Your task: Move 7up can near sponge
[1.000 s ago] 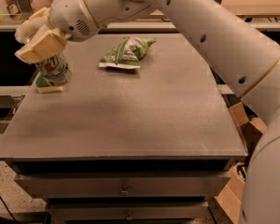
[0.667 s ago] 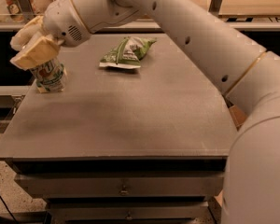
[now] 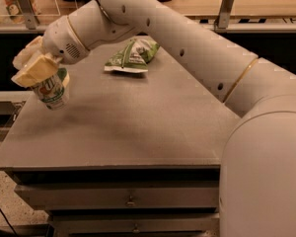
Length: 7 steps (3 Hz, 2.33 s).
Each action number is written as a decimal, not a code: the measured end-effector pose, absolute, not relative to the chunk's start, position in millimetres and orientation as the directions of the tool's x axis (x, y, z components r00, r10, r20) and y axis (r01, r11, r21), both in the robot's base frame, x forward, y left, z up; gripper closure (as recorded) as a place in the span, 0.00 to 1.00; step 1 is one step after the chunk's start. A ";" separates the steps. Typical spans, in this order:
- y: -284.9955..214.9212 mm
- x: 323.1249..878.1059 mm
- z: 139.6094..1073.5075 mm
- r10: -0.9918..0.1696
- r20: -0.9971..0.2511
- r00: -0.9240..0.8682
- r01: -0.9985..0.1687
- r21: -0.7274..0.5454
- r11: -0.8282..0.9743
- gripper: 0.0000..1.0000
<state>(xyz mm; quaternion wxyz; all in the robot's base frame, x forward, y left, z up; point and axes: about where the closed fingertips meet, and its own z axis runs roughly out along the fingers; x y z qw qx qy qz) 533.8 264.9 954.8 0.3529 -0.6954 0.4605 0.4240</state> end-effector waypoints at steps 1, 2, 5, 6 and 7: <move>274.1 538.1 939.2 -0.340 -0.922 0.186 -0.946 -0.075 -0.315 0.35; 277.5 541.0 927.9 -0.340 -0.927 0.159 -0.954 -0.055 -0.296 0.13; 247.3 554.5 915.8 -0.364 -0.919 0.151 -0.965 -0.056 -0.257 0.00; 205.4 567.7 910.3 -0.376 -0.915 0.145 -0.970 -0.058 -0.234 0.00; 205.6 567.6 910.2 -0.376 -0.915 0.145 -0.970 -0.058 -0.235 0.00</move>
Offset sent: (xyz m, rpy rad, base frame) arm 0.0147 0.0123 -0.0413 0.0122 0.0757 -0.0700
